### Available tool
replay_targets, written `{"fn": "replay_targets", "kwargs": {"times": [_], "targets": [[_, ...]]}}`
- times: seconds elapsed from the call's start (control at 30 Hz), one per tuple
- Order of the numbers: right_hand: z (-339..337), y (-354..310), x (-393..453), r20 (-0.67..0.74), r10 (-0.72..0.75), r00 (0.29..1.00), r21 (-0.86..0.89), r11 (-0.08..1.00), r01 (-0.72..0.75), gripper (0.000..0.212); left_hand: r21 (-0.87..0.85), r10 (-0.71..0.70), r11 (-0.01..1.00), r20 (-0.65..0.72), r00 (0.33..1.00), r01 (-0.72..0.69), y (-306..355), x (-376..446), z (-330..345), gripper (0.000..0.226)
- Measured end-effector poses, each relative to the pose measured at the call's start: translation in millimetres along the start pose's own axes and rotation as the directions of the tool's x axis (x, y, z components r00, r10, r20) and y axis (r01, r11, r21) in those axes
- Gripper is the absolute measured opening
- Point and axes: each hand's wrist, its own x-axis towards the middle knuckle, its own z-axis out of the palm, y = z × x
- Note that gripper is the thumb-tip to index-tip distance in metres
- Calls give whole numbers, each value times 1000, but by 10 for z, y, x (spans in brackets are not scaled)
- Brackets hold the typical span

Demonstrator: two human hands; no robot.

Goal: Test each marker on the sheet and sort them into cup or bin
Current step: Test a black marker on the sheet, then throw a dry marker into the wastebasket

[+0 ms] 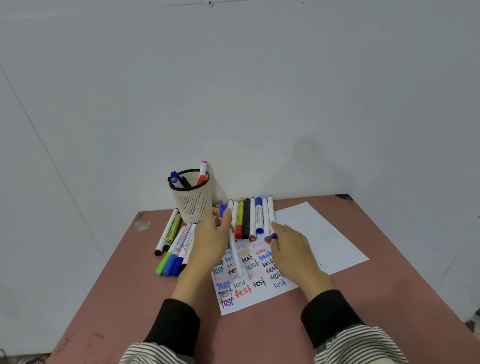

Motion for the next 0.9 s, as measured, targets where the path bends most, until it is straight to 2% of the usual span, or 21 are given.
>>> {"fn": "replay_targets", "kwargs": {"times": [0.07,0.17,0.2,0.27,0.3,0.37,0.47,0.53,0.6,0.63,0.67,0.7,0.73,0.77,0.83,0.87,0.9], "targets": [[-2,2,2,-3,-1,1000,11,1000,1,47,-285,-45,958,3,999,44,29,45,27,14],[-21,-8,-7,4,-5,1000,14,1000,5,47,-501,-121,858,22,992,116,-106,95,109,23],[-22,-6,-11,14,1,1000,19,1000,-2,47,-585,-152,798,38,988,145,-154,104,126,25],[-17,6,-3,15,7,1000,53,999,-8,45,-782,-213,590,91,973,202,-227,138,133,26],[-11,1,4,-9,4,1000,105,994,-3,42,-851,-219,479,123,968,216,-251,146,130,27],[-48,-50,19,-102,65,993,334,942,-27,32,-918,-203,325,167,965,228,-258,139,137,32],[-141,-115,76,-145,294,945,715,691,-106,35,-932,-207,245,220,953,268,-231,96,230,31],[-191,-96,103,-56,348,936,864,486,-129,39,-922,-187,253,253,949,295,-206,63,327,30],[-208,-58,107,-2,350,937,911,388,-143,30,-891,-149,345,258,955,295,-189,33,418,31],[-208,-33,108,-1,368,930,920,365,-143,23,-847,-131,462,226,965,261,-189,17,448,31],[-218,-10,108,-7,395,919,934,331,-135,18,-760,-101,621,168,981,194,-185,-4,463,28],[-236,13,112,-14,426,905,952,282,-118,14,-616,-37,783,91,995,86,-199,-26,470,22],[-261,40,113,-18,450,893,971,220,-91,12,-432,64,901,29,997,-45,-223,-49,476,15],[-284,66,120,-14,464,886,987,149,-63,13,-240,187,954,6,982,-180,-251,-70,477,10],[-322,95,128,26,458,889,999,15,-37,17,71,358,930,46,932,-361,-300,-83,472,10],[-332,90,124,53,437,898,999,-13,-53,19,170,407,895,72,910,-414,-324,-72,468,13],[-327,80,116,81,414,907,996,3,-90,22,242,450,855,99,888,-460,-363,-53,474,18]]}}
